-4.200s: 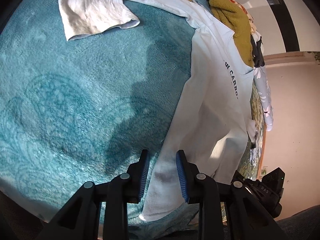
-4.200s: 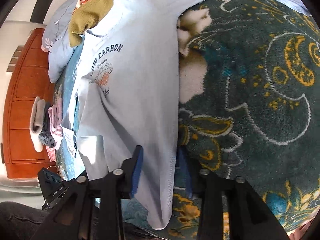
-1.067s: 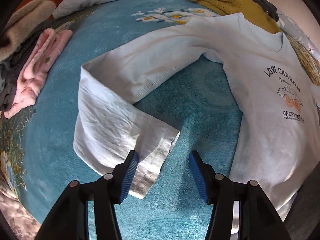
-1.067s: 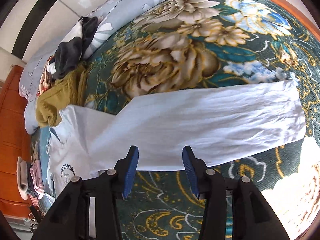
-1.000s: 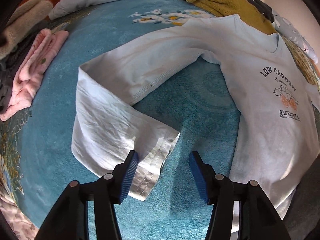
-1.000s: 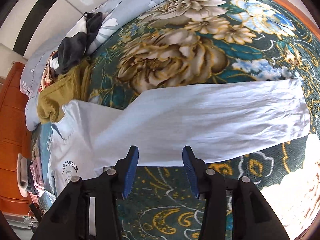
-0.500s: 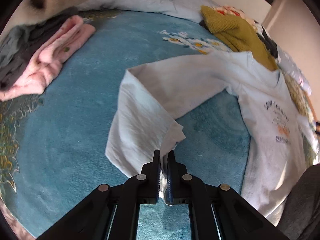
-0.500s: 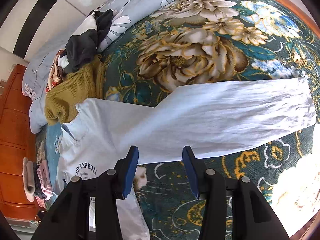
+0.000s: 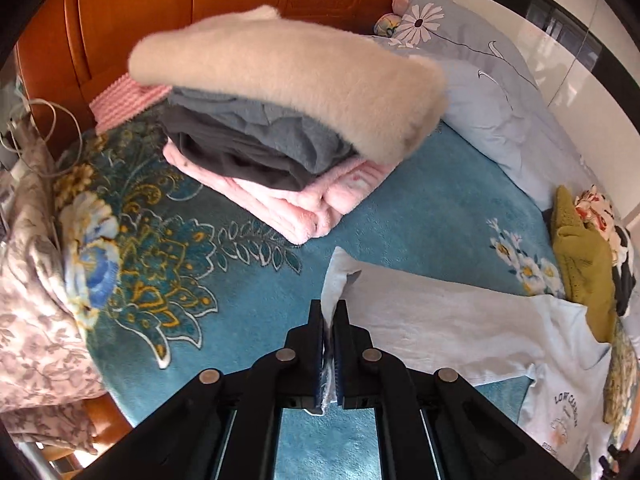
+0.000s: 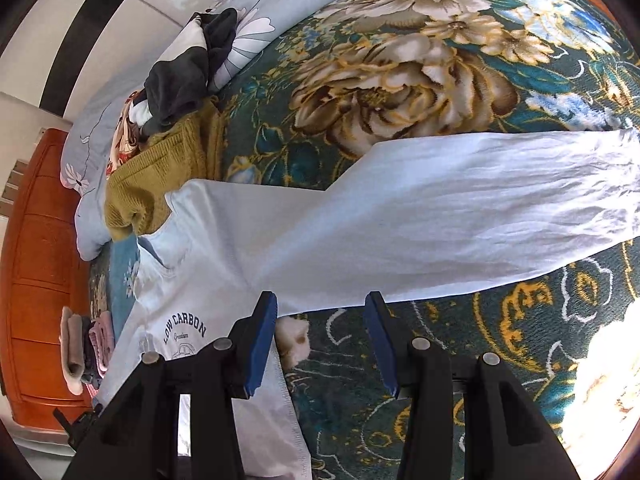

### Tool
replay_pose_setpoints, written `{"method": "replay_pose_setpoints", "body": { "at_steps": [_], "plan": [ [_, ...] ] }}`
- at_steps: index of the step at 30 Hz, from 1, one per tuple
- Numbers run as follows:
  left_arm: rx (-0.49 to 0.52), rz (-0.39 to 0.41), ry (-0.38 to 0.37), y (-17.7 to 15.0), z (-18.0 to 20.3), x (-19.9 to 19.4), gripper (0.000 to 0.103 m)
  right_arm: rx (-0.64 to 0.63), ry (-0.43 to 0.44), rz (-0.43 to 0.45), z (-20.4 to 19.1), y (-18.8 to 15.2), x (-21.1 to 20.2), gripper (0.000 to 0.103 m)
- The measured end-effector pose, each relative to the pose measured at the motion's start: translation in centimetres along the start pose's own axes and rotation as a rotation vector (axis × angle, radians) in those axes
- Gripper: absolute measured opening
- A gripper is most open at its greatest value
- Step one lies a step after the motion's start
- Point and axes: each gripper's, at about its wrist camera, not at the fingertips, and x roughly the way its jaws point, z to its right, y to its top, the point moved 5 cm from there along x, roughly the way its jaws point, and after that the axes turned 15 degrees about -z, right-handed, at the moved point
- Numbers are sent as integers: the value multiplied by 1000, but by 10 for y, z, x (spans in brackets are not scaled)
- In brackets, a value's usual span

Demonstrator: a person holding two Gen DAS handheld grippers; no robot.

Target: Fold clothes

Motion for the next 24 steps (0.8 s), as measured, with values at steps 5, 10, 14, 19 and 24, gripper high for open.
{"method": "replay_pose_setpoints", "body": {
  "at_steps": [5,10,14,19,24],
  "plan": [
    [104,-23,-163,4,85,-40,4,-11,49,-9,4,-5,8,47],
    [301,-29,-433,-9,217,-88,5,25,92,-5,14,-8,8,47],
    [505,-72,-537,-46,334,-103,5,57,119,3,24,-12,5,47],
    [705,-196,-571,-110,466,-77,5,86,124,-14,39,-20,4,47],
    [827,-360,-465,-175,547,-6,5,122,121,-6,56,-27,1,47]
  ]
}}
